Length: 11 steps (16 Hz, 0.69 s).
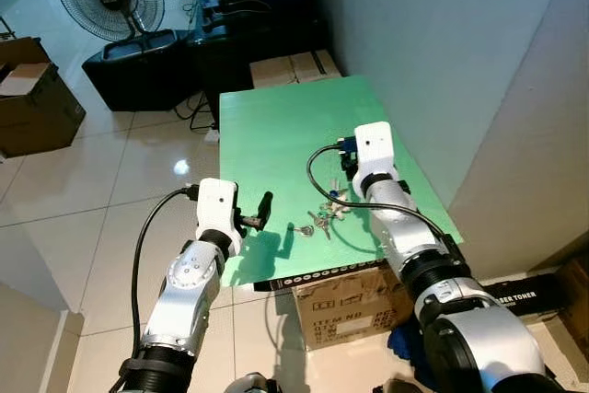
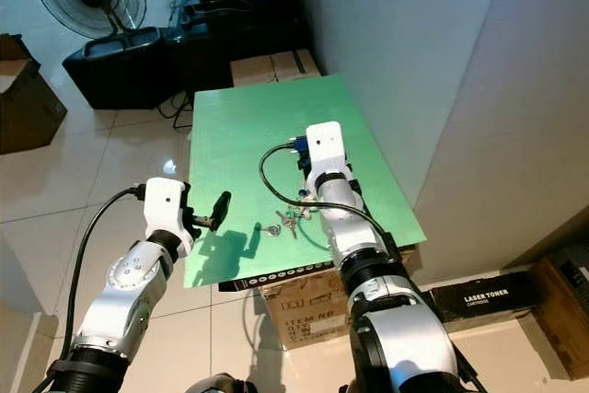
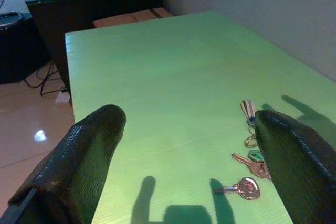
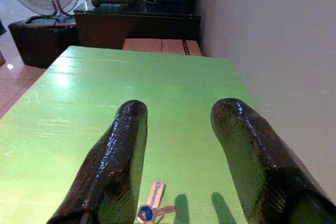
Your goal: Hang keys on a hook
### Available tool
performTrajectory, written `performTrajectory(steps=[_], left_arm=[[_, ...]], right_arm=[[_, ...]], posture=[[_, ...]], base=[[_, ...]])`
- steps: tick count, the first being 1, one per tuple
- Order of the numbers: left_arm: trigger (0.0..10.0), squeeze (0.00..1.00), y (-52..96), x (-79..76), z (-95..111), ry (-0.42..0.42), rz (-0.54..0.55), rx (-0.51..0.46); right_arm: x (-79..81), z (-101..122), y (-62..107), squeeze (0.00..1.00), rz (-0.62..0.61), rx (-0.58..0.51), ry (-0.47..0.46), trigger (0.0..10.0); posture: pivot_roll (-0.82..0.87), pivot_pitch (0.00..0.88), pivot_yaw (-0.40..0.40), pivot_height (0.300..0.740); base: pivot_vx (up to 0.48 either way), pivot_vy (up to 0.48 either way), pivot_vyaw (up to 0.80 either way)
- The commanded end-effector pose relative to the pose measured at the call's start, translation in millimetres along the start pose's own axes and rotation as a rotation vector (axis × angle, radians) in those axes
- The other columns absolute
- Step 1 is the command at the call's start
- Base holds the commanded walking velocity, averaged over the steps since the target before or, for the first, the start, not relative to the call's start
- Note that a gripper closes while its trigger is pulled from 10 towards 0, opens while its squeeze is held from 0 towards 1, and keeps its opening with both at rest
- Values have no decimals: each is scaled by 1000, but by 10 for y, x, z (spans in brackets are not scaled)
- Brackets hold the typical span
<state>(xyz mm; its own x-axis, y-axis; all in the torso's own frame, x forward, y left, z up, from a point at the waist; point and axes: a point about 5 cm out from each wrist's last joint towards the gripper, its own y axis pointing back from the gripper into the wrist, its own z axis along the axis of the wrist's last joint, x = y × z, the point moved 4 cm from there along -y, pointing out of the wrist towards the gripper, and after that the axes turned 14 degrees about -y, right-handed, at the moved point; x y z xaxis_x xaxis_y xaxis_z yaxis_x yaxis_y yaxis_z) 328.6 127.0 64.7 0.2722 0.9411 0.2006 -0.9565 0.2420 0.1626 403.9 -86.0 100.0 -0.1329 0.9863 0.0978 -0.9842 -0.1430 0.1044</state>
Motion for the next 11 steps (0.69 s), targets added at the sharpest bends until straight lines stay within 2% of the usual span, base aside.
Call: performTrajectory(steps=[1,4,6,7,8,10,11], left_arm=[[10000,0,33,70,3,-11,25,-1],[10000,0,18,68,-13,-11,30,7],[10000,0,-27,78,-23,-7,42,15],[10000,0,-32,91,-26,3,47,15],[10000,0,-34,149,-30,16,69,14],[10000,0,-7,362,-79,40,127,29],[10000,0,-2,434,-82,45,143,31]], right_arm=[[39,67,-29,1000,21,-14,-16,10000],[-5,214,-70,1000,8,-52,-24,10000],[-120,393,-37,980,-20,-127,-24,10000],[-150,424,10,0,-8,-158,-29,10000],[-240,419,138,0,8,-197,-58,10000],[-569,150,476,0,-38,-177,-98,10000],[-667,63,574,0,-64,-165,-103,10000]], posture=[[-64,0,114,740],[-68,0,112,740],[-80,0,107,740],[-84,0,107,740],[-109,0,112,740],[-154,0,124,740],[-163,0,127,740]], base=[[0,0,0],[0,0,0],[0,0,0],[0,0,0],[0,0,0],[0,0,0],[0,0,0]])
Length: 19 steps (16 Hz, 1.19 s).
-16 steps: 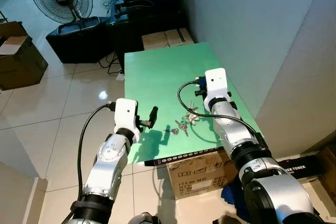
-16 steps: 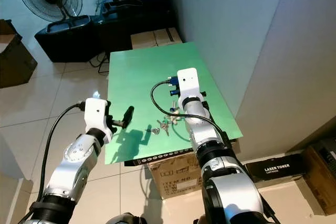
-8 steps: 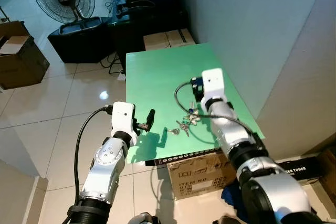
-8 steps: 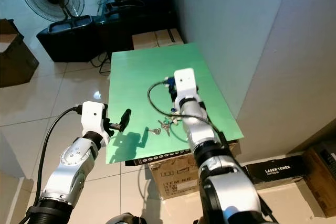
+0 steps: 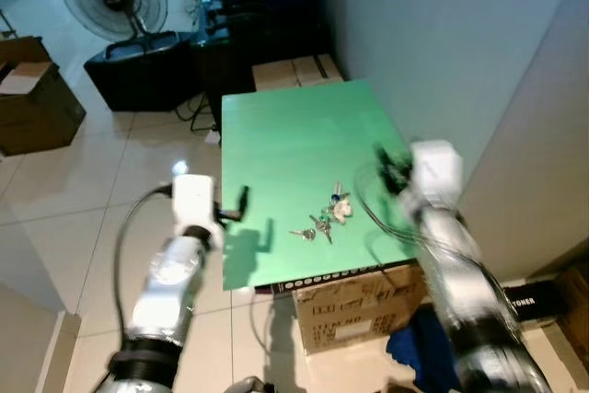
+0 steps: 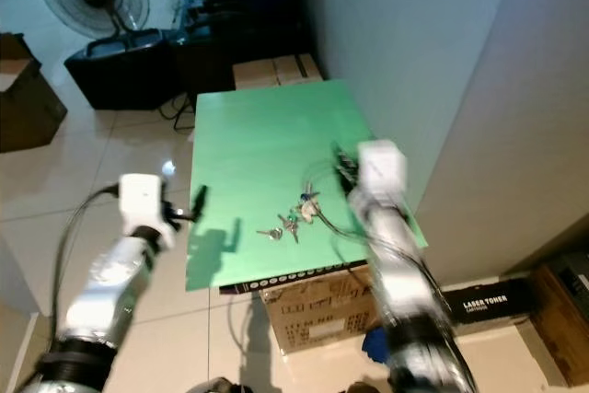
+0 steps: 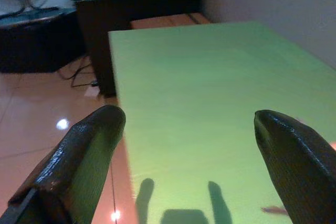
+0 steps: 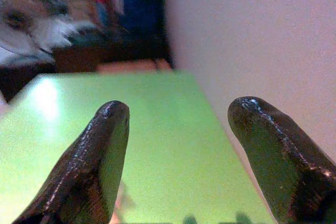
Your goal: Hang keys on a hook
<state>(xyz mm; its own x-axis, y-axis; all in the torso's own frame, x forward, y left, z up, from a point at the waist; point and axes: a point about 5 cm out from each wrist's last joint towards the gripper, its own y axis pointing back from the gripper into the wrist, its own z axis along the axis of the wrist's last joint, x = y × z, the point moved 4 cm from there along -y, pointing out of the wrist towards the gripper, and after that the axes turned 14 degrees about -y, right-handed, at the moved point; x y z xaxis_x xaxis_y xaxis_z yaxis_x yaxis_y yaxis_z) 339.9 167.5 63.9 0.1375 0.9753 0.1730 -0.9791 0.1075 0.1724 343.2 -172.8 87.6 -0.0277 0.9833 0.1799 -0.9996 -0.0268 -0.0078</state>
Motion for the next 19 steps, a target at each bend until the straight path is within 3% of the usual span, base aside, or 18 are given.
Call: performTrajectory(steps=[1,3,5,9,12,19], left_arm=[[10000,0,-18,183,3,29,55,5],[10000,0,-90,290,2,92,88,13],[10000,0,-124,224,43,127,64,-4],[10000,0,-154,-88,57,42,-41,-13],[10000,0,-149,-118,73,-3,-44,-21],[10000,0,-114,-158,59,-19,-40,-29]], right_arm=[[-55,42,86,0,-9,-35,-17,10000],[-209,-97,329,0,-75,-31,-25,10000],[-166,-104,351,0,-68,-33,-17,10000],[-12,-107,322,0,-38,-16,-23,10000],[66,-105,273,0,-10,-3,-11,10000],[164,-174,221,0,24,44,4,10000]], posture=[[-186,0,136,740],[-229,0,159,740],[-240,0,166,740],[-250,0,185,740],[-237,0,181,740],[-214,0,168,740]], base=[[0,0,0],[0,0,0],[0,0,0],[0,0,0],[267,176,0],[431,0,0]])
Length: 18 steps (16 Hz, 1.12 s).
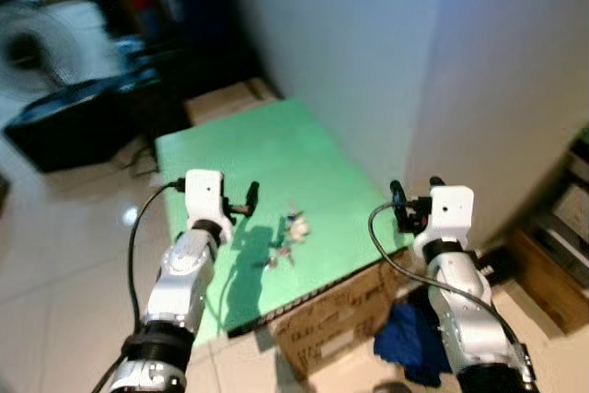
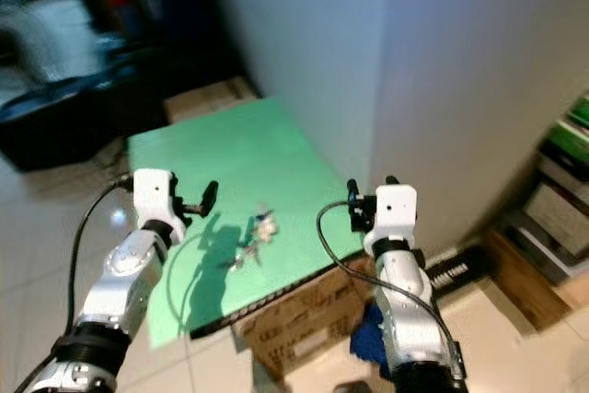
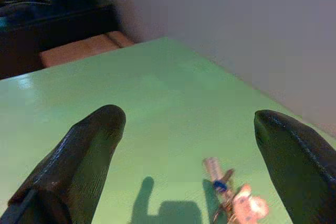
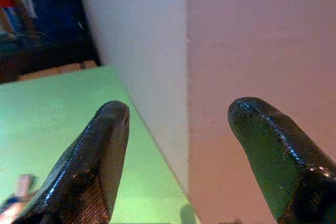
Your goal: Hang keys on a hook
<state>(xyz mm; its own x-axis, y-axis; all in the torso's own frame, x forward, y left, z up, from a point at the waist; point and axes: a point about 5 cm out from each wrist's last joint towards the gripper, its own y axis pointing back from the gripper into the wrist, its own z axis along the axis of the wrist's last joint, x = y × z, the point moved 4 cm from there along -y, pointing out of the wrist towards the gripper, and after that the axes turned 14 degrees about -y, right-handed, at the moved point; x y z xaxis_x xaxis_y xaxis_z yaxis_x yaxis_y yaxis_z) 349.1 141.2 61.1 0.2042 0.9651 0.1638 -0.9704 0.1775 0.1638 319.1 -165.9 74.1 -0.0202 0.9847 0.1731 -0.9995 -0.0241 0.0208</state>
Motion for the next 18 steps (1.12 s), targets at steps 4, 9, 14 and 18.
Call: performTrajectory(steps=[4,9,14,18], left_arm=[[10000,0,41,77,-2,-21,23,-2],[10000,0,76,63,-36,-20,27,5],[10000,0,110,57,-62,-26,35,13],[10000,0,96,227,-147,3,111,27]], right_arm=[[163,-61,-14,0,43,28,-5,10000],[241,-61,-72,0,71,42,-8,10000],[356,-57,-182,0,114,60,1,10000],[158,150,-317,0,71,37,35,10000]], posture=[[-204,0,167,740],[-185,0,159,740],[-169,0,156,740],[-208,0,77,740]], base=[[332,0,0],[0,0,0],[0,0,0],[0,0,0]])
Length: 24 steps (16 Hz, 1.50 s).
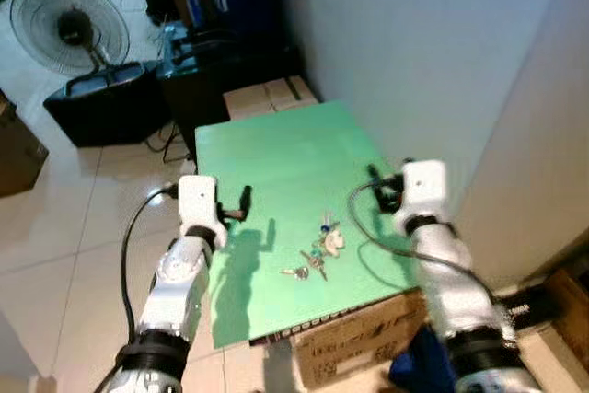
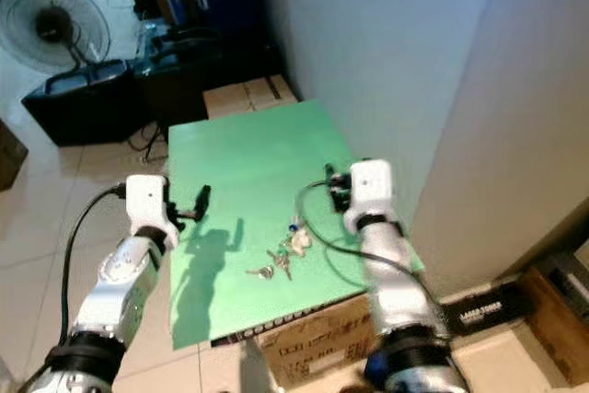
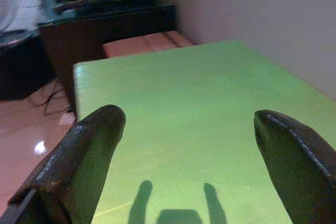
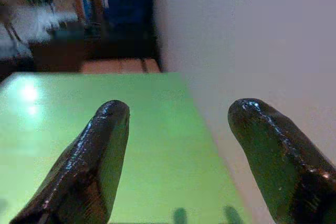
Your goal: Hang keys on a hook
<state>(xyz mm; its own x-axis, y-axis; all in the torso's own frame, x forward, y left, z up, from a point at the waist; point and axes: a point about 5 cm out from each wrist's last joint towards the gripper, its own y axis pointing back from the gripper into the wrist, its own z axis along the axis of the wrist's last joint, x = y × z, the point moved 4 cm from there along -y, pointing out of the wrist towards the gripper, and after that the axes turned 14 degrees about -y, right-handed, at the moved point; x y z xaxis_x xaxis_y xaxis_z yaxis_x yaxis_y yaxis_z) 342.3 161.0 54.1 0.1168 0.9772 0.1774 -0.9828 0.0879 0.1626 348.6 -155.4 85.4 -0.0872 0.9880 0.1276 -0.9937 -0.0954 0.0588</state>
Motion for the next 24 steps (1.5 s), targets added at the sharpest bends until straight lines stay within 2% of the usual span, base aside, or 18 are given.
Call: performTrajectory(steps=[1,4,8,10,12,15,17,20,21,24], left_arm=[[10000,0,12,27,-99,9,27,32],[10000,0,82,-139,-245,20,14,73],[10000,0,145,-210,-323,35,12,85],[10000,0,186,-202,-349,29,17,90],[10000,0,237,-185,-365,25,18,92],[10000,0,307,-148,-386,7,16,95],[10000,0,370,-81,-387,-20,11,98],[10000,0,452,29,-358,-50,15,100],[10000,0,465,33,-353,-52,14,100],[10000,0,632,47,-347,-73,-2,118]], right_arm=[[-53,86,11,0,6,-6,16,10000],[-219,16,68,0,-7,36,62,10000],[-153,-14,59,0,-12,63,71,10000],[-80,27,3,0,-7,54,84,10000],[27,160,-141,0,18,20,72,10000],[60,197,-269,0,11,16,75,10000],[74,144,-386,0,-19,35,54,10000],[271,30,-520,0,-20,88,19,10000],[293,15,-530,0,-19,96,16,10000],[393,-41,-580,0,-2,124,18,10000]], posture=[[-222,0,59,740],[-235,0,41,740],[-222,0,37,740],[-207,0,41,740],[-184,4,46,740],[-148,21,62,740],[-117,36,76,740],[-85,63,87,740],[-83,67,88,740],[-39,131,101,740]], base=[[0,0,0],[0,0,0],[0,0,0],[0,0,0],[0,0,0],[0,0,0],[0,0,0],[0,0,0],[0,0,0],[0,0,0]])
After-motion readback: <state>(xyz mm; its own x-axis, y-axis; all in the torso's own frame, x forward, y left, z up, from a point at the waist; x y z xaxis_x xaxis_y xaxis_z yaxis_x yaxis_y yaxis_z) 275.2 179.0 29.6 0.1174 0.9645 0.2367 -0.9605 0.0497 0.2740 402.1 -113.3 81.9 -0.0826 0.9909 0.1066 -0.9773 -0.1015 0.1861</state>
